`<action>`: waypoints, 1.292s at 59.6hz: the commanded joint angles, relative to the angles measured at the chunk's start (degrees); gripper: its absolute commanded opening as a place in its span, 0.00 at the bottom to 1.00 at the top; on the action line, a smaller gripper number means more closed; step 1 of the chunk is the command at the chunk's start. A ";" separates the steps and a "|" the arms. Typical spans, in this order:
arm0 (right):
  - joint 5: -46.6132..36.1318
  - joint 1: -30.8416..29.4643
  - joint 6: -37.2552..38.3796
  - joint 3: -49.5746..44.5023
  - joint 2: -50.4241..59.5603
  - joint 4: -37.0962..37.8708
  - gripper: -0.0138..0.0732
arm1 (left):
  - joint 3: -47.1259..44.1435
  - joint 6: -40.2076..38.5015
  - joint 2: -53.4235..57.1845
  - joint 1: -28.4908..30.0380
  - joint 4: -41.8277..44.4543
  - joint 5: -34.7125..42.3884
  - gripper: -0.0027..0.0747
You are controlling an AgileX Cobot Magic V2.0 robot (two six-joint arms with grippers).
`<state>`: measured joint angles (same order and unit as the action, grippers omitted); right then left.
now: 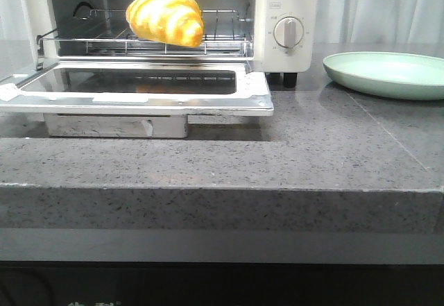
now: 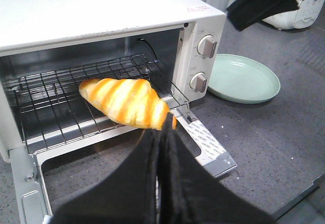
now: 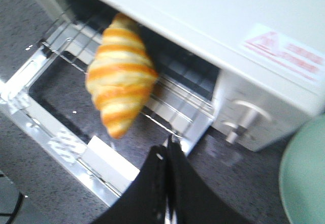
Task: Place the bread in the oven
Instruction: 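Withdraw the right gripper out of the oven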
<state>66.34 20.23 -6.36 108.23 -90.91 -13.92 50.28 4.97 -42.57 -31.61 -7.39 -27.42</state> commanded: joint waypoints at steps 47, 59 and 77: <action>-42.14 -12.94 0.28 -64.48 57.59 5.27 0.09 | -2.51 -4.43 9.38 26.23 5.15 3.81 0.01; -45.08 -12.94 0.28 -74.50 71.35 5.27 0.09 | -11.09 -4.43 21.75 26.23 5.15 3.31 0.01; -44.77 -12.94 0.28 -79.59 81.39 5.27 0.09 | -18.59 -4.43 34.74 26.23 5.15 3.05 0.01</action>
<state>26.45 7.59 -6.08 27.40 -9.24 -8.85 30.79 0.61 -8.20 -5.62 -2.24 -28.83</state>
